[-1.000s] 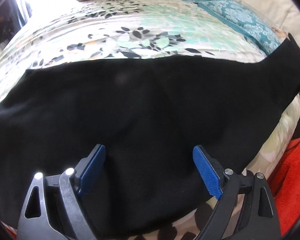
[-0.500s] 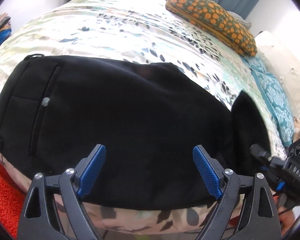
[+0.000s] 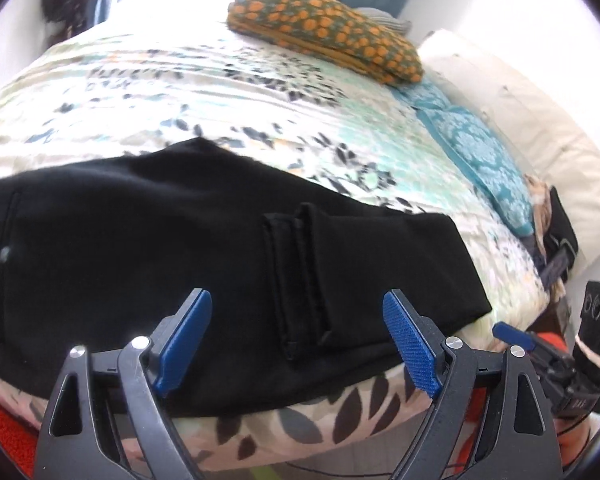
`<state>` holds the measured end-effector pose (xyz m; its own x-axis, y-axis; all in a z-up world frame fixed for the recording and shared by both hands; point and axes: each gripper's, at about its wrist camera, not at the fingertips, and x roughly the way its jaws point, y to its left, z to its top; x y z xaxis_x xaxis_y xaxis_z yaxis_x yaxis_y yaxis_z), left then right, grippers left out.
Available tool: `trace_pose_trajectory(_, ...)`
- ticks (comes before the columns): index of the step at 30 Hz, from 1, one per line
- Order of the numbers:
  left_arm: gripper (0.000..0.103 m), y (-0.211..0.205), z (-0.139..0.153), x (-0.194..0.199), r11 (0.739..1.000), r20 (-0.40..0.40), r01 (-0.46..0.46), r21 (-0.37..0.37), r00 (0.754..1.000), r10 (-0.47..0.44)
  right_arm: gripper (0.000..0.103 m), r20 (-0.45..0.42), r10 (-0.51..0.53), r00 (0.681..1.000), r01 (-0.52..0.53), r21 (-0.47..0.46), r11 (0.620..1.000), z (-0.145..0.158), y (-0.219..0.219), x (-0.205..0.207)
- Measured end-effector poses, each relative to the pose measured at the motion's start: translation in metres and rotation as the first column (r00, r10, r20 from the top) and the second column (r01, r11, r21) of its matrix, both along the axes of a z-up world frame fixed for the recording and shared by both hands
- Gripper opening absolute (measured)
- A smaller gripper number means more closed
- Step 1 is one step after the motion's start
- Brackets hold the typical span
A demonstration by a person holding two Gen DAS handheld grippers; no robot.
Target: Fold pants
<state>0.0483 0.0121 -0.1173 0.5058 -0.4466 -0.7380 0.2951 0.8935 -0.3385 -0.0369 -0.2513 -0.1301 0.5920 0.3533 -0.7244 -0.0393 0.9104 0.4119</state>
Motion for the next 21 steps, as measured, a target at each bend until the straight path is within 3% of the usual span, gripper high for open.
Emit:
trace_pose_trajectory(3,0.08,-0.036,-0.001,-0.002,0.995,0.023,0.063,0.084,0.998,-0.065,0.092,0.004,-0.074,0.997,0.074,0.044,0.996,0.001,-0.019,-0.003)
trace_pose_trajectory(5,0.057,-0.052,-0.009,0.002,0.985,0.001,0.077,0.152,0.997,-0.078,0.092,0.019,-0.082,0.996,0.081,0.037,0.996,0.002,-0.021,-0.005)
trace_pose_trajectory(7,0.047,-0.057,-0.02,0.005,0.98,-0.034,0.068,0.188,0.997,-0.063,0.092,0.029,-0.077,0.997,0.076,0.036,0.996,0.004,-0.018,-0.009)
trace_pose_trajectory(9,0.047,-0.056,-0.028,0.007,0.98,-0.052,0.047,0.195,0.998,-0.038,0.092,0.035,-0.063,0.997,0.062,0.036,0.997,0.006,-0.016,-0.012)
trace_pose_trajectory(10,0.042,-0.055,-0.032,0.008,0.979,-0.061,0.039,0.199,0.998,-0.027,0.092,0.039,-0.06,0.997,0.058,0.034,0.998,0.007,-0.016,-0.014)
trace_pose_trajectory(11,0.02,-0.055,-0.036,0.011,0.98,-0.08,0.038,0.194,0.997,-0.023,0.092,0.044,-0.057,0.997,0.055,0.032,0.998,0.008,-0.015,-0.013)
trace_pose_trajectory(12,0.007,-0.056,-0.041,0.013,0.982,-0.105,0.041,0.187,0.994,-0.022,0.092,0.05,-0.055,0.997,0.054,0.03,0.998,0.008,-0.014,-0.014)
trace_pose_trajectory(18,0.002,-0.039,-0.016,0.002,0.988,-0.066,0.008,0.153,0.998,0.002,0.092,0.084,-0.11,0.99,0.114,-0.037,0.993,0.014,-0.021,-0.018)
trace_pose_trajectory(21,0.002,-0.025,-0.011,-0.002,0.984,-0.034,0.0,0.179,0.999,0.006,0.092,0.083,-0.164,0.983,0.171,-0.082,0.982,0.014,-0.032,-0.019)
